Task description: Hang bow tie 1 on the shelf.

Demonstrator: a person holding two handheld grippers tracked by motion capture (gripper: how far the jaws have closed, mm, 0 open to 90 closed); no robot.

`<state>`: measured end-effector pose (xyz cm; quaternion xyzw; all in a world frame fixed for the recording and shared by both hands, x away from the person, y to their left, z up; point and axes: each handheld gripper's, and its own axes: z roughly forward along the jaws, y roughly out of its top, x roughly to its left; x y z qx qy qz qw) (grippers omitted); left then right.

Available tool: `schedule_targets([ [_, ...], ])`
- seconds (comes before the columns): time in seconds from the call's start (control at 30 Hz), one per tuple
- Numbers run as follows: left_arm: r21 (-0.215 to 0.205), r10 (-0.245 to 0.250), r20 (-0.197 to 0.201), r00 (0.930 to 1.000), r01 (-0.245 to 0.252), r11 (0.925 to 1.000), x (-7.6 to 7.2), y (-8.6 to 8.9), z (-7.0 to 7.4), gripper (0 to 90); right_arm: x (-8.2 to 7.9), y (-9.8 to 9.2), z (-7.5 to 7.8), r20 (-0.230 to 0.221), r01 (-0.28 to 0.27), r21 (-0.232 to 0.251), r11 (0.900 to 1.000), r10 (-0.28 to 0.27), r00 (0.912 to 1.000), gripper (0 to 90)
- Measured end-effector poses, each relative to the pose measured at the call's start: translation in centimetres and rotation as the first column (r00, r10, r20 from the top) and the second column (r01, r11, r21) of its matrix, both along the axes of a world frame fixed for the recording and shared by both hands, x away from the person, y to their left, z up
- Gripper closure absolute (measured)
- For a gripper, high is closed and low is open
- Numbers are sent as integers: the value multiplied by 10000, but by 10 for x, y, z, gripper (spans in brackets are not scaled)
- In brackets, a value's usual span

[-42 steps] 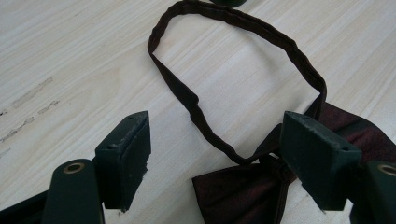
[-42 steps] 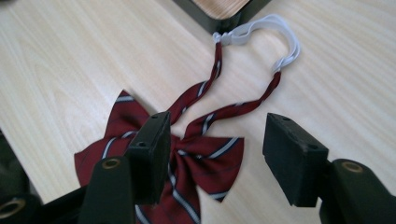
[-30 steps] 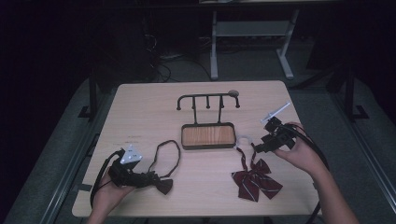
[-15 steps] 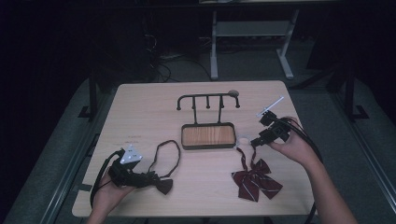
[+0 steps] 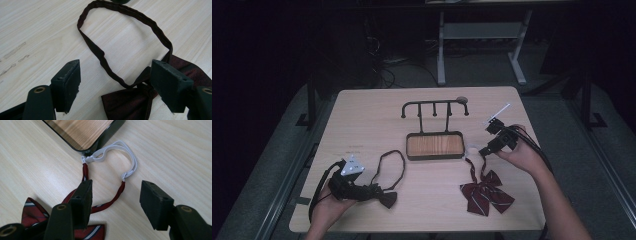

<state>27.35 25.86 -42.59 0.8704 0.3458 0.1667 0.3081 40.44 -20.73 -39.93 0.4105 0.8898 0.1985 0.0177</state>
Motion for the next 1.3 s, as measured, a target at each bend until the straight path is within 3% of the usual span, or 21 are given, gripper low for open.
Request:
schedule_targets([
  [0.53, -6, -13, -9, 10000, 13, 10000, 0, 0, 0, 256, 13, 6, -14, -436, 246, -174, 9995, -254, 9987, 470],
  [0.7, -8, -15, -19, 10000, 15, 10000, 0, 0, 0, 257, 19, 6, -21, -604, 368, -474, 9982, -397, 9974, 489],
  [1.3, -16, -30, -12, 10000, 30, 10000, 0, 0, 1, 257, 23, 18, -31, -681, 296, -963, 9949, -362, 9970, 565],
])
